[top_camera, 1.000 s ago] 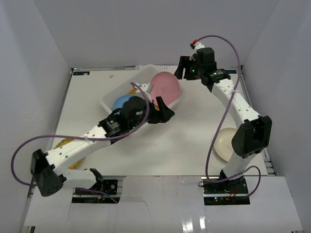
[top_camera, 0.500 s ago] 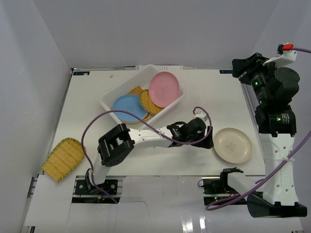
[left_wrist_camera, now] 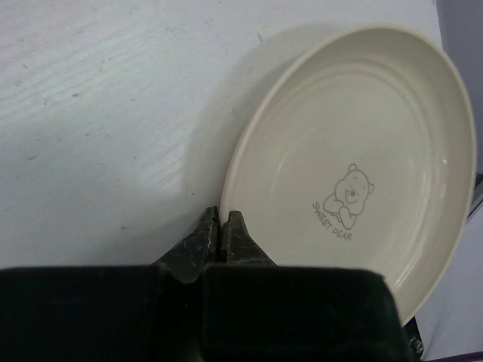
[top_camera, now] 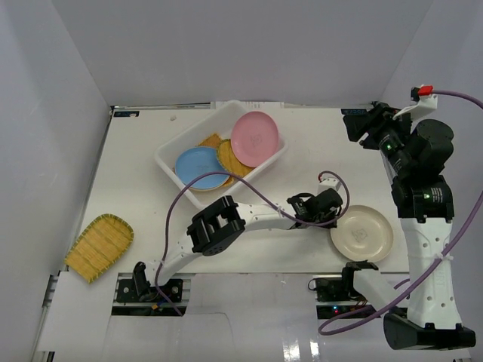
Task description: Place the plates into the plastic bin on the countertop
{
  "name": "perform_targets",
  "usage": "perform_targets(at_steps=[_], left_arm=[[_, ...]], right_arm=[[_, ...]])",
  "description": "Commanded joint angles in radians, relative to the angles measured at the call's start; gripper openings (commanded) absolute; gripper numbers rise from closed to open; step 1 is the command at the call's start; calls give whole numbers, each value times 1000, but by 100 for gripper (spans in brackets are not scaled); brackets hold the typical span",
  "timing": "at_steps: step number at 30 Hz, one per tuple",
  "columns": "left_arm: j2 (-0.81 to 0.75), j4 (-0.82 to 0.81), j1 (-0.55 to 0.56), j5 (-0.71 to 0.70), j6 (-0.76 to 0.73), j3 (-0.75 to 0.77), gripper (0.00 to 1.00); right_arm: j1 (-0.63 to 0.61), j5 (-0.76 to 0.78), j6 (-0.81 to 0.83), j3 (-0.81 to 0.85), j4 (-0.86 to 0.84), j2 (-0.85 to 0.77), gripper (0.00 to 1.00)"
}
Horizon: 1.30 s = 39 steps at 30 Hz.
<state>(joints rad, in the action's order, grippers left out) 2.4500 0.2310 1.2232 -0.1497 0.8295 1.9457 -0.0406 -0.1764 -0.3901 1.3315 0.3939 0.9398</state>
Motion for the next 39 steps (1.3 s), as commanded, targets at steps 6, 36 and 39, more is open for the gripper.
perform_targets(at_steps=[6,36,39], left_arm=[[-412,-71,-7,-126,-147,-180,0],[-1400,327,-783,-178,-234,-474,98],[-1520,375,-781,-209,-237,-341,98]], right_arm=[[1,40,-1,201,-21,-88,68],[-1039,265,-55,-153,-375,330,66],[-1130,278,-96,-154,-480,434,60]])
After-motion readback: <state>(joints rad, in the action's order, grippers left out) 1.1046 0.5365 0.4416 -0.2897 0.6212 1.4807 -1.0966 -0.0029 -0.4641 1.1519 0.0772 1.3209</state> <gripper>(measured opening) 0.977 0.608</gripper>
